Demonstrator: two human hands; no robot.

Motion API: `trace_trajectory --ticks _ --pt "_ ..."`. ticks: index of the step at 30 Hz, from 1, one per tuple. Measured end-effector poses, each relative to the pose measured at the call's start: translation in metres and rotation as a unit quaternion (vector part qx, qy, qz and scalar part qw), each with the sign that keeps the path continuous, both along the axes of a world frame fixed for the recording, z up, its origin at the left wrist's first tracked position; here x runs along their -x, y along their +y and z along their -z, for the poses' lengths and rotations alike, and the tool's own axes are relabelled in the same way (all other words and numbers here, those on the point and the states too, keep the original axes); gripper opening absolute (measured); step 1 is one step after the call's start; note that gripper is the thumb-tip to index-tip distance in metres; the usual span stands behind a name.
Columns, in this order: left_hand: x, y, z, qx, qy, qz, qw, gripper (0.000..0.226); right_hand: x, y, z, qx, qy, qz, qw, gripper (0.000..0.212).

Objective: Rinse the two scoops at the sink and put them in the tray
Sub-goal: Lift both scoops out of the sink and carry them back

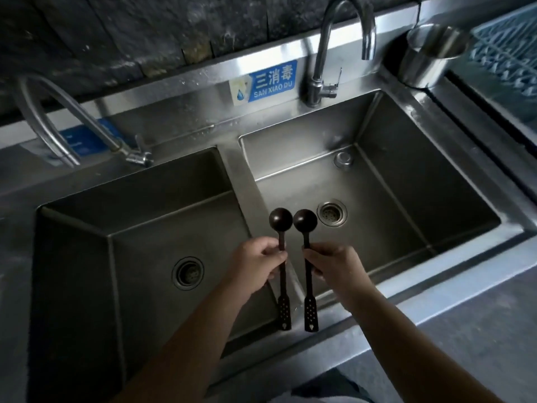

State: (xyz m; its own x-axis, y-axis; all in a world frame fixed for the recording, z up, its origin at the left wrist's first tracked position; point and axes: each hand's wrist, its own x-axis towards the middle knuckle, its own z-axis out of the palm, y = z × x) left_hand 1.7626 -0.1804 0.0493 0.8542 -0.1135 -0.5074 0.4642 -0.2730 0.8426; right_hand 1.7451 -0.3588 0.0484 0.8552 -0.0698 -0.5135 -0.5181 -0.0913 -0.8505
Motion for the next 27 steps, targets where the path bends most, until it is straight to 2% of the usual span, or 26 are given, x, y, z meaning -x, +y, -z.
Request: trace_trajectory --ticks 9,15,20,24,27 --pt "0.077 0.025 -0.014 0.033 -0.023 0.148 0.988 0.03 0.125 0.036 -0.014 -0.002 -0.044 0.145 0.988 0.016" --pt "0.135 0.003 -0.032 0.064 -0.027 0.247 0.966 0.034 0.221 0.031 -0.037 -0.01 -0.07 0.25 0.966 0.013" --pt "0.19 -0.039 -0.049 0.059 -0.037 0.359 0.931 0.045 0.304 0.013 -0.048 0.001 -0.077 0.359 0.93 0.019" --pt "0.25 -0.079 -0.06 0.056 -0.045 0.451 0.89 0.042 0.385 0.002 -0.052 0.004 -0.086 0.447 0.89 0.027" --pt "0.309 -0.106 -0.065 0.058 -0.045 0.517 0.853 0.039 0.459 -0.003 -0.058 0.004 -0.089 0.512 0.855 0.019"
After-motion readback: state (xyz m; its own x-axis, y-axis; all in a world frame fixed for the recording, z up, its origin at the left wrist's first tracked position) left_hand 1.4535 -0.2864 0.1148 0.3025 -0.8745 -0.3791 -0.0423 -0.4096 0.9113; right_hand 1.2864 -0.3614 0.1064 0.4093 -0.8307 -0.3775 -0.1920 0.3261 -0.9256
